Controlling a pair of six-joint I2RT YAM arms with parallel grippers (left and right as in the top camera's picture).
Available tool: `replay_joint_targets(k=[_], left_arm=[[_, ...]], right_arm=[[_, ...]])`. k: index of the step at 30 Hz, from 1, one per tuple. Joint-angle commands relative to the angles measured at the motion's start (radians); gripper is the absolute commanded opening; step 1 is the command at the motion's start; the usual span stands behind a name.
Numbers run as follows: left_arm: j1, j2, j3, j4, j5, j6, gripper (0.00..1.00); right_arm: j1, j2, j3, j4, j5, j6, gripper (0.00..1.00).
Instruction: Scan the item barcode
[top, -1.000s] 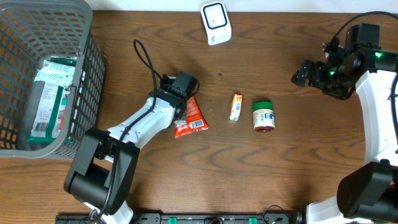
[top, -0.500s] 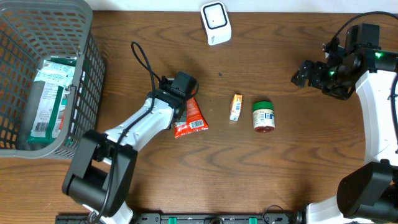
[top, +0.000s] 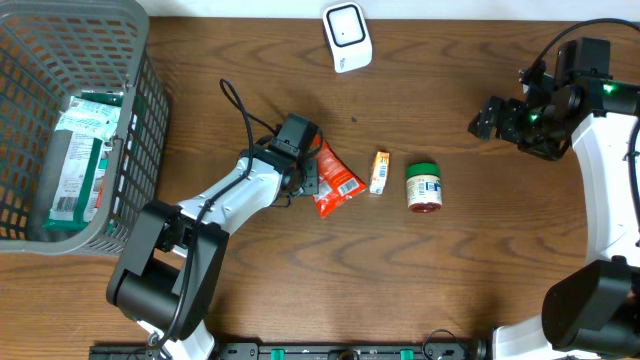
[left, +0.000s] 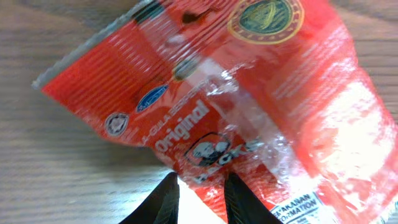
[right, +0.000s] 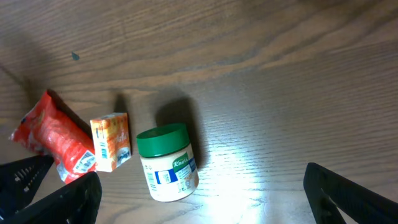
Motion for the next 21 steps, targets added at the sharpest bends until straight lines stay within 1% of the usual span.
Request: replay_joint_targets(k=[1, 5, 8, 12, 16, 21], left_arm=[[0.002, 0.012, -0.009, 0.033, 0.037, 0.082, 0.27], [0.002, 0.012, -0.009, 0.066, 0.036, 0.146, 0.27], [0.002, 0.013, -0.009, 0.085, -0.013, 0.150, 0.27], [0.002, 0.013, -0.009, 0.101, -0.016, 0.158, 0.27], [0.003, 0.013, -0.009, 0.139, -0.027, 0.240, 0.27], [-0.003, 0.013, -0.009, 0.162, -0.029, 0.244, 0.27]], right_arm=[[-0.011, -0.010, -0.001, -0.002, -0.008, -0.003, 0.99], [-0.011, -0.010, -0.001, -0.002, -0.008, -0.003, 0.99], [-0.011, -0.010, -0.001, -0.002, -0.008, -0.003, 0.99], [-0.011, -0.010, -0.001, -0.002, -0.008, -0.003, 0.99], [-0.012, -0.010, -0.001, -0.002, -0.008, -0.003, 0.99], [-0.011, -0.010, -0.001, -0.002, -0.008, -0.003, 0.99]])
